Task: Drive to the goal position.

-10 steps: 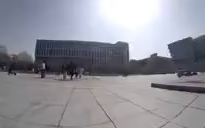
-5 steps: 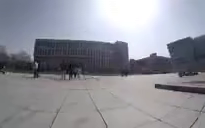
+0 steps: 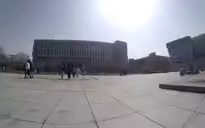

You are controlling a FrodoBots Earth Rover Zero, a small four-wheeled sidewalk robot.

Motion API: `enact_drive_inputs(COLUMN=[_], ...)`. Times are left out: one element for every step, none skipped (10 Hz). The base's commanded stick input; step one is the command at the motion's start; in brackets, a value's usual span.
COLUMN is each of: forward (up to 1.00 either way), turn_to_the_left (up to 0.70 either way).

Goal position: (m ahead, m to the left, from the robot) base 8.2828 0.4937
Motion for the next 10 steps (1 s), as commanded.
enact_drive_inputs(forward=[0.70,0.70,0.70,0.70,0.70,0.70,0.70,0.70,0.70,0.70], turn_to_the_left=[-0.02,-0.02,-0.02,-0.02,-0.02,-0.02,-0.02,-0.02,-0.02,-0.02])
